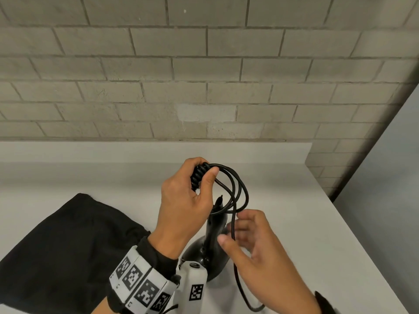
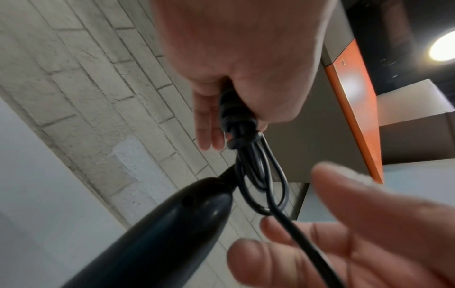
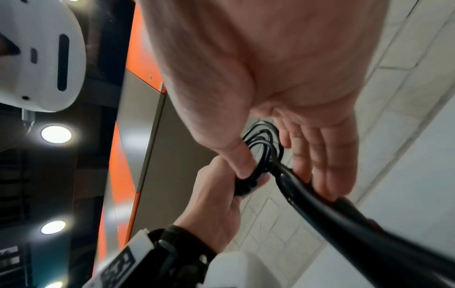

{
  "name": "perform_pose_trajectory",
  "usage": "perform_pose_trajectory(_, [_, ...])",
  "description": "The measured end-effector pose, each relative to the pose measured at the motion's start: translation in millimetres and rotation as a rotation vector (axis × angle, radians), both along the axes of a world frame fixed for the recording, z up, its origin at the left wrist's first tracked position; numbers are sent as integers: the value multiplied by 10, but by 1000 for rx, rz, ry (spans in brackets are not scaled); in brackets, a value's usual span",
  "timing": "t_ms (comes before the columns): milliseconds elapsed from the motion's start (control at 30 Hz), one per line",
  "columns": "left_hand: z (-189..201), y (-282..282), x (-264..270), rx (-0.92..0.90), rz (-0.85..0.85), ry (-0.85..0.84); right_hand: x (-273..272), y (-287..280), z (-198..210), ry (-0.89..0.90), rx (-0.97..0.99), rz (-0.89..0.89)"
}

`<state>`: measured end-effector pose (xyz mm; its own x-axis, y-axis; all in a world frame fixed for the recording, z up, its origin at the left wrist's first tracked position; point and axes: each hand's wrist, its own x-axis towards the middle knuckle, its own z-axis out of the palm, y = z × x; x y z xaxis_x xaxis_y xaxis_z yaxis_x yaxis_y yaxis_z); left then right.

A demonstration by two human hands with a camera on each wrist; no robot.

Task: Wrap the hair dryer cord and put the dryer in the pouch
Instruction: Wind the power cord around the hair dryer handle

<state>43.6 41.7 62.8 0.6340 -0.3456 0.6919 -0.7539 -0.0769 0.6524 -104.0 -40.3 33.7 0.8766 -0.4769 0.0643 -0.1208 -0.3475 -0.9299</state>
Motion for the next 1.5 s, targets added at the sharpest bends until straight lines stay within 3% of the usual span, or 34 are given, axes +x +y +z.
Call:
perform_pose_trajectory(100, [10, 45, 33, 2, 32, -14, 69, 88, 46, -12, 165, 1])
perform_pose_trajectory(167, [8, 77, 52, 12, 46, -29, 37, 90, 57, -17, 132, -35])
perform_pose_trajectory(233, [-4, 98, 61, 22, 47, -34, -31, 35, 66, -57, -130, -113])
perform_pose_trajectory(333, [-21, 100, 56, 30, 29, -27, -112, -82, 233, -130, -718, -211])
perform_pose_trajectory(500, [6, 82, 53, 63, -14, -38, -188, -315, 581, -216, -1130, -148])
perform_pose_trajectory(600, [38, 95, 27, 93, -75, -51, -210, -461, 850, -279, -1248, -30])
perform_pose_trajectory(667, [60, 103, -7, 102, -131, -74, -178, -568, 993, -325, -1201, 30])
perform_pose_trajectory(867, [109, 129, -98, 118, -315, -117, 64, -717, 1236, -464, -821, 130])
perform_pose_trajectory(1167, [90, 147, -135, 69, -338, -155, 586, -764, 947, -487, -208, 115])
perform_pose_trajectory(1500, [-23, 156, -144, -74, -296, -33, 472, -653, 398, -317, -164, 105])
